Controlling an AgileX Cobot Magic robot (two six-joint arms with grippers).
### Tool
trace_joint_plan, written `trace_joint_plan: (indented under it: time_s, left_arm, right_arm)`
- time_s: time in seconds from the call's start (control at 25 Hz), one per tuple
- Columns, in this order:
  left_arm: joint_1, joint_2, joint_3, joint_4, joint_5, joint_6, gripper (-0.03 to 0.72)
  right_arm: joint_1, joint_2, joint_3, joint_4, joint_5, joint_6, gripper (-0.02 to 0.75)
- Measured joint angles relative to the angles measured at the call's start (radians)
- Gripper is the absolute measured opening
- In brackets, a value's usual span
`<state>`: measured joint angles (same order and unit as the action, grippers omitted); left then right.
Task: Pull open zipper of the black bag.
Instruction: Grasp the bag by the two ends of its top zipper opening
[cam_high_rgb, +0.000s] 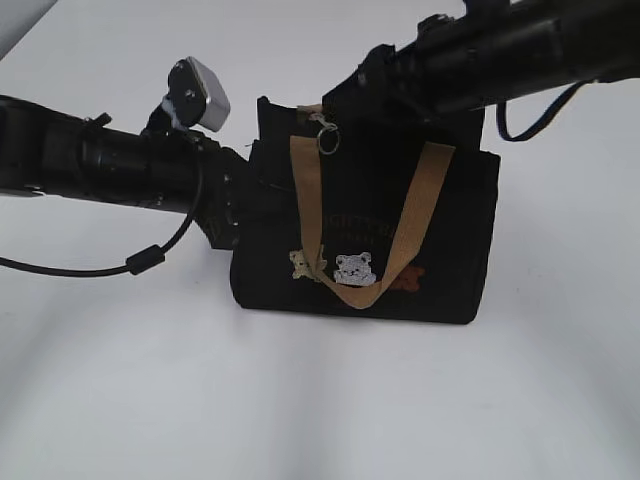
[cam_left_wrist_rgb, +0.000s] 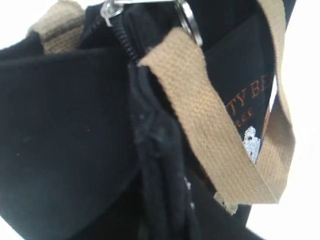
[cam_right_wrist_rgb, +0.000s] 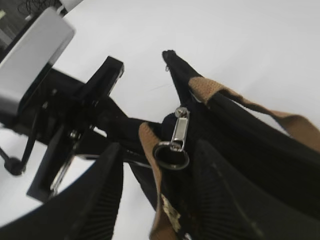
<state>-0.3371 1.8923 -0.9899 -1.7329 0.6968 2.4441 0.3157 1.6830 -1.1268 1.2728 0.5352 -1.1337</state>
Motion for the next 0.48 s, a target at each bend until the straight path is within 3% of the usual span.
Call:
trace_joint_plan:
  time_s: [0.2,0.48]
  left_arm:
    - [0.000,0.000,0.000,0.000,0.001,0.000,0.068]
    - [0.000,0.001,0.000,0.000,0.000,0.000,0.068]
  right_arm:
    - [0.004,0.093,-0.114,-0.074,0.049,0.266,0.362]
    - [0.005,0.111,-0.140,-0.181,0.070,0.435,0.362]
